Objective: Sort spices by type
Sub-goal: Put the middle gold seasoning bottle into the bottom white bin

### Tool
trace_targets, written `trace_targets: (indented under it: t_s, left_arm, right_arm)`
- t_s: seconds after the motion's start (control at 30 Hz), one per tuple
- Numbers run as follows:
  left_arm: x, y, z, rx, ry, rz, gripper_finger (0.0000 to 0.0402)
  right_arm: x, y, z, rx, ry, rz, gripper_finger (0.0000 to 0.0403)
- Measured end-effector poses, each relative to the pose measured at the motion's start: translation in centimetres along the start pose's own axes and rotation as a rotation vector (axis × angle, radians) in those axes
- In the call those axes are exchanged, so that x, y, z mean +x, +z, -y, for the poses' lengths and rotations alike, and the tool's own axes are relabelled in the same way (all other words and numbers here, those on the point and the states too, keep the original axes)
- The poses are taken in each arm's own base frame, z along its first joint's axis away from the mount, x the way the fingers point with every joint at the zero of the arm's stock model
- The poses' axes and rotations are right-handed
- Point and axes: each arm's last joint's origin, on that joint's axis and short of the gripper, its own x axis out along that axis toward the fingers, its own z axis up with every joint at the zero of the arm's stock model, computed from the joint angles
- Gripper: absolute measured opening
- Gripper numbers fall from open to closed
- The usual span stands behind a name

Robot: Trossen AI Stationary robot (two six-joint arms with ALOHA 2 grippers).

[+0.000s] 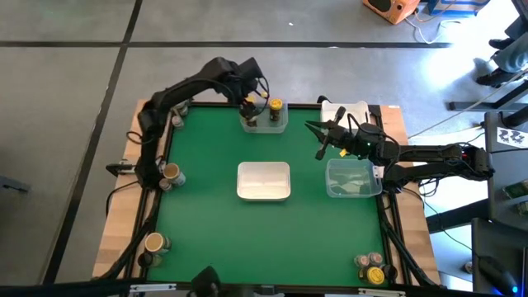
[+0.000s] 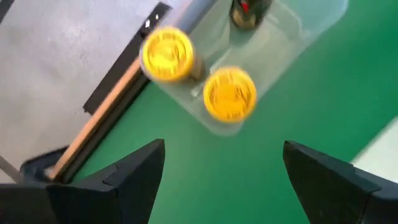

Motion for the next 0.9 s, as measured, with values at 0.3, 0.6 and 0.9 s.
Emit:
trace_targets:
  t_s: [0.3,0.6,0.9]
  left_arm:
    - [-4.7,-4.2,2.6,0.062,-0.012,-0.054,0.031]
    - [-7.5,-11.2,4.4,0.083,0.03,-0.04,0.031]
    - [-8.9,-18.3,3.0,-0.006,0.009,-0.017,0.031]
  right_arm:
    - [0.0,0.0,0.0,-0.001,0.002,-0.004,0.0039]
    - [0.0,-0.1,0.0,-0.002,0.004,-0.01,0.0039]
    - [0.0,-0.1,0.0,-0.002,0.004,-0.011,0.0039]
